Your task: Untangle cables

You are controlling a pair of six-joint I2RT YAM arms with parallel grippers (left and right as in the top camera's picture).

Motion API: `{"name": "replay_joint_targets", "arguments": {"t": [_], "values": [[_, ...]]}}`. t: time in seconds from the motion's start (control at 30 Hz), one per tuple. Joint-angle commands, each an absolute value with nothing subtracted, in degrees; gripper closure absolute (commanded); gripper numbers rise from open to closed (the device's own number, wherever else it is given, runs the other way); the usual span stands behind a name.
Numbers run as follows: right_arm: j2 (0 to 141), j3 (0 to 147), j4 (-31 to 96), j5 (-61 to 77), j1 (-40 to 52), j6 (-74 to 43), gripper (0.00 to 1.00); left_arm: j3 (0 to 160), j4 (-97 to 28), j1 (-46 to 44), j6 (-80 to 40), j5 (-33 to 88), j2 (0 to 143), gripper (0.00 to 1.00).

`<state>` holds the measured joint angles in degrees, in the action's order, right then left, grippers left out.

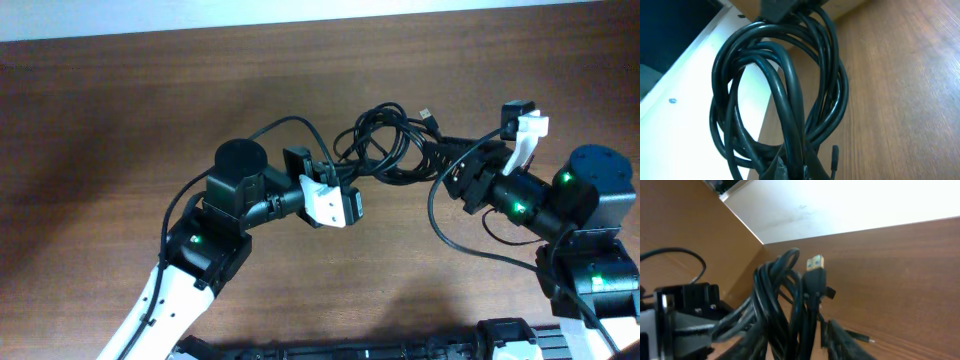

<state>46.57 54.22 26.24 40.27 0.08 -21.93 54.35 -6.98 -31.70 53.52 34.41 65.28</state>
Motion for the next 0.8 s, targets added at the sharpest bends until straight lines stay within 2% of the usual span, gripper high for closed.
{"name": "replay_joint_targets", "arguments": {"t": [0.0, 0.13, 0.2, 0.57, 0.77], "values": [[46.13, 55.57, 26.24, 40.99, -0.08, -21.21, 0.82, 54.43, -6.31, -31.46, 51.4, 34.74, 65.04, 1.0], [46.13, 55.57, 26.2, 40.95, -0.08, -21.21, 0.89, 54.43, -7.9, -31.46, 51.4, 34.74, 65.04, 1.0], [46.13, 55.57, 26.2, 40.66, -0.08, -21.23, 0.96, 54.43, -8.69, -31.46, 51.37, 34.74, 65.04, 1.0], [46.11, 55.57, 23.79, 33.91, -0.08, -22.0, 0.96, 54.43, -11.88, -31.46, 34.39, 34.72, 65.04, 1.0], [46.11, 55.57, 21.54, 26.39, -0.08, -30.55, 0.96, 54.43, -15.14, -31.46, 28.05, 34.7, 65.04, 1.0]]}}
